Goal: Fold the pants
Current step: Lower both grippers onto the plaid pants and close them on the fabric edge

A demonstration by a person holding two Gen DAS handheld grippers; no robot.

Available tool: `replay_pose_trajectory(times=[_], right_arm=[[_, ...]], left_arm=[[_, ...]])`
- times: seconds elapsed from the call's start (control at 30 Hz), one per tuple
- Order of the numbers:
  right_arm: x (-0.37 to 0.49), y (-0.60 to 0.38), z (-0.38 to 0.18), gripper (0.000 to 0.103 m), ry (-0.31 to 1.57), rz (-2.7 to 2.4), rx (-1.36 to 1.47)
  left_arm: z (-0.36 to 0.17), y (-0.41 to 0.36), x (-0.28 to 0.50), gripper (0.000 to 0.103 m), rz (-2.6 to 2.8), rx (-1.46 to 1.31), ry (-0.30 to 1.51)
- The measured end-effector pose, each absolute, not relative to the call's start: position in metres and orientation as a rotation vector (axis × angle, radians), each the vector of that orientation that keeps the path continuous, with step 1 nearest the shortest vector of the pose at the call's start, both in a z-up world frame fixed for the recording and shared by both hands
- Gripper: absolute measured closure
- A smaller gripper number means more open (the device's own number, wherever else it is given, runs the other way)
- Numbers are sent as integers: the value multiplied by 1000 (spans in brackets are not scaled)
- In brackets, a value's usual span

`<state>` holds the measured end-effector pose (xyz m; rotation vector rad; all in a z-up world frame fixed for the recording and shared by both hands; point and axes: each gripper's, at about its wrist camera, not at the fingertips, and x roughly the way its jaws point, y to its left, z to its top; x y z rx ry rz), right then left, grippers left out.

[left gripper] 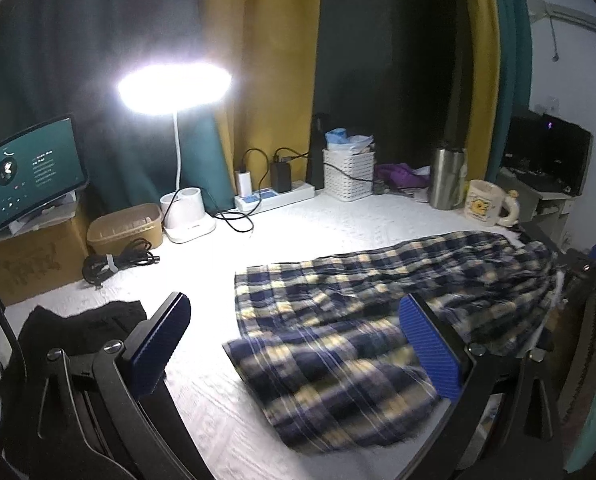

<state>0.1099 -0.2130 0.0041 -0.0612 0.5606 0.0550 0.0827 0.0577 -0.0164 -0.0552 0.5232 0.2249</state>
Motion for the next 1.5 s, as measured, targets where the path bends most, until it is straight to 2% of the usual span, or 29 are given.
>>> replay_pose_trajectory(times=[0.33, 0.6, 0.67, 0.8, 1.0, 1.07, 1.1, 1.13, 1.2, 1.23, 1.27, 1.3, 1.37, 1.43, 1.5], right_arm=[[202, -235, 1, 0, 647, 36, -71], [278, -253, -7, 0, 715, 75, -63], [299, -261, -20, 0, 769, 81, -30], [324, -265, -42, 0, 843, 91, -3], [348, -259, -72, 0, 932, 115, -1], [353, -255, -79, 0, 952, 133, 1], [355, -252, -83, 1, 965, 141, -2], [356, -250, -86, 4, 974, 152, -2], [358, -246, -92, 21, 1003, 153, -23], [357, -244, -95, 27, 1011, 154, -40], [356, -243, -96, 33, 1007, 144, -60], [354, -242, -96, 48, 999, 141, -79], [353, -240, -93, 71, 995, 160, -86], [352, -236, -86, 72, 971, 168, -96], [350, -225, -75, 81, 935, 172, -129]], left_arm=[[-25, 119, 165, 1, 245, -98, 641], [-80, 156, 239, 2, 193, -124, 860], [-97, 164, 251, 5, 178, -152, 903], [-130, 173, 270, 21, 135, -215, 1002], [-137, 162, 268, 23, 119, -195, 965], [-136, 153, 266, 45, 105, -174, 950], [-136, 149, 264, 62, 103, -149, 943], [-136, 146, 264, 78, 96, -130, 942], [-135, 145, 262, 95, 86, -129, 936], [-134, 148, 262, 100, 86, -137, 934], [-134, 151, 262, 100, 87, -145, 931], [-133, 154, 264, 102, 94, -144, 926], [-130, 158, 267, 102, 109, -112, 914], [-122, 163, 273, 102, 106, -85, 898], [-109, 168, 281, 102, 113, -66, 867]])
